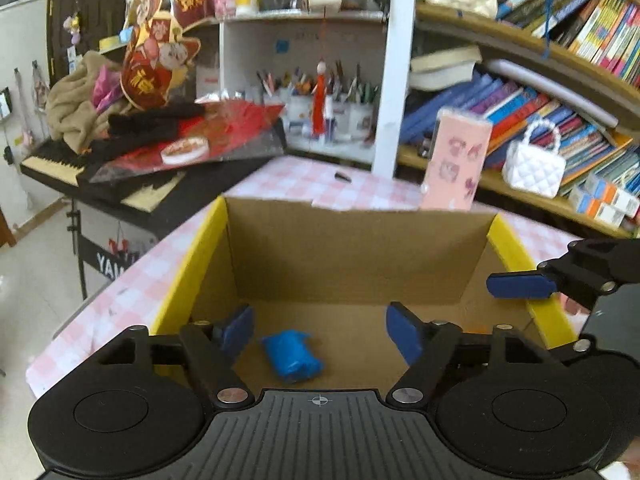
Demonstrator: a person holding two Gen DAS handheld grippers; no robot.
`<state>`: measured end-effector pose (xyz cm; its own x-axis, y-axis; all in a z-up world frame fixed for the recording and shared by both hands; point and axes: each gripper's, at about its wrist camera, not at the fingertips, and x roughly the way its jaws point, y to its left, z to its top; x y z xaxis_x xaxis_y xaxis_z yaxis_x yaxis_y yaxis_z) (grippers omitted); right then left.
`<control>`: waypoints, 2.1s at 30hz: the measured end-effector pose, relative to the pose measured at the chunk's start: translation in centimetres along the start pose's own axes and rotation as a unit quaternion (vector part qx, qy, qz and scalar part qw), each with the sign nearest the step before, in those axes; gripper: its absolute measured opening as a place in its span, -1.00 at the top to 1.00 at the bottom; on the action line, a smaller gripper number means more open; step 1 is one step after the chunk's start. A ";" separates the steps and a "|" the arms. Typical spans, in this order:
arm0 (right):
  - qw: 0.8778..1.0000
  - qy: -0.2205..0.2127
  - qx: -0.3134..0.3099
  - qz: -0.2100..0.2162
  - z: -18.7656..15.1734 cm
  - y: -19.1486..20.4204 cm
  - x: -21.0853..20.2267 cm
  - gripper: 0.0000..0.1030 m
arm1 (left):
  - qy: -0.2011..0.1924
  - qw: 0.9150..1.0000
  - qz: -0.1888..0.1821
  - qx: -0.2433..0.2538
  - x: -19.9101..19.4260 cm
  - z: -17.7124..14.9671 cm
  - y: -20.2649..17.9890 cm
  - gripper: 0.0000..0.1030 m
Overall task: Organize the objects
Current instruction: 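Open both tools to drop the eraser and pig into the box, then withdraw both tools from the box back toward the toys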
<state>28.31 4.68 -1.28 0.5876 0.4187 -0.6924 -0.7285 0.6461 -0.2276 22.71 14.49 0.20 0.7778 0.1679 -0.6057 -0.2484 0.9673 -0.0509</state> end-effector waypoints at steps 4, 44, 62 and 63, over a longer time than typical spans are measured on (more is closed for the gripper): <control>0.999 -0.044 0.015 -0.009 -0.4 -0.6 -2.3 -0.59 | -0.035 0.999 -0.012 -0.016 -2.5 0.5 0.6 -0.48; 0.940 -0.029 0.266 -0.213 -16.1 13.1 -18.8 -0.57 | -0.005 0.998 -0.029 0.048 -16.8 -13.4 2.9 -0.71; 0.867 0.028 0.378 -0.322 -23.1 11.5 -23.7 -0.57 | 0.034 0.981 -0.142 0.124 -16.8 -16.2 -4.1 -0.72; 0.863 0.031 0.383 -0.328 -23.5 11.2 -23.9 -0.57 | 0.036 0.980 -0.149 0.130 -16.8 -16.3 -4.7 -0.72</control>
<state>-2.21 -13.08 -3.39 0.7478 -0.2178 -0.6272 0.2146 0.9732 -0.0821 1.42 4.06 -2.31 0.7487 -0.1335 -0.6493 0.1460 0.9887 -0.0349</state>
